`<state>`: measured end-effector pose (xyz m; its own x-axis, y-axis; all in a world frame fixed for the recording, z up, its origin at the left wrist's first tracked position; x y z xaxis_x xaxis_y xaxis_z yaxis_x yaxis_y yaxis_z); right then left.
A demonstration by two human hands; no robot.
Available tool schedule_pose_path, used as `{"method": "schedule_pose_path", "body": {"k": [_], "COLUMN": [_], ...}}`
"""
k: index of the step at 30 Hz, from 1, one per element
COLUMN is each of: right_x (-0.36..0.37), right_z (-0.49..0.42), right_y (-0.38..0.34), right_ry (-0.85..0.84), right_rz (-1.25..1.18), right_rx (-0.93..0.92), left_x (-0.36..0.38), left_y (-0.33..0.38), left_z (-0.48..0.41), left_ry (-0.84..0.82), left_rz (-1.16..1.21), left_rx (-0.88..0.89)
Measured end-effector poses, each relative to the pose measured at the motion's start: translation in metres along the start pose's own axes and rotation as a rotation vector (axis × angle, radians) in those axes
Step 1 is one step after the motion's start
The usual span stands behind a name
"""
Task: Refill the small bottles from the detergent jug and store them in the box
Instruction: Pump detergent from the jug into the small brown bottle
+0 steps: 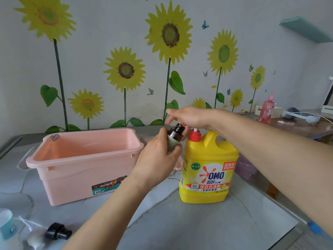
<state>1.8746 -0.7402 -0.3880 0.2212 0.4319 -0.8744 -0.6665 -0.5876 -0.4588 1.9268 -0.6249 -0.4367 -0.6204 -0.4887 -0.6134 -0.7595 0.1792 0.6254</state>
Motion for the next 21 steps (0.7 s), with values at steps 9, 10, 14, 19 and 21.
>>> {"method": "schedule_pose_path", "body": {"k": [9, 10, 14, 19, 21], "right_x": [-0.008, -0.005, 0.002, -0.006, -0.002], "right_z": [0.005, 0.004, -0.001, 0.0, -0.001], "right_y": [-0.002, 0.0, 0.002, -0.001, 0.0], "right_ry": [0.017, 0.028, 0.014, -0.001, 0.018], "right_rz": [-0.06, -0.078, 0.012, -0.02, 0.012], "right_rx": [-0.031, -0.038, -0.012, -0.012, -0.015], "left_x": [0.003, 0.003, 0.005, 0.003, 0.002], "left_y": [0.001, 0.001, -0.001, 0.0, 0.0], "left_z": [0.0, 0.0, 0.0, 0.001, 0.0], "left_ry": [-0.019, -0.018, -0.021, -0.019, -0.02], "left_rz": [0.012, 0.006, 0.005, 0.004, 0.003], "left_rx": [0.008, 0.007, 0.01, 0.005, 0.01]}}
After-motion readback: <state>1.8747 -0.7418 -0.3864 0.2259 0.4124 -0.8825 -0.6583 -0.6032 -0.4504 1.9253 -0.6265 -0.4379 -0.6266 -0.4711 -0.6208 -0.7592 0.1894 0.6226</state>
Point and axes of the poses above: each hand's wrist, its own z-axis away from the middle knuckle, its own x-axis out of the palm, y = z × x, the point moved 9 cm from there along -z, towards the middle knuckle, and after that the axes turned 9 degrees about -y, right-handed, at the moved point
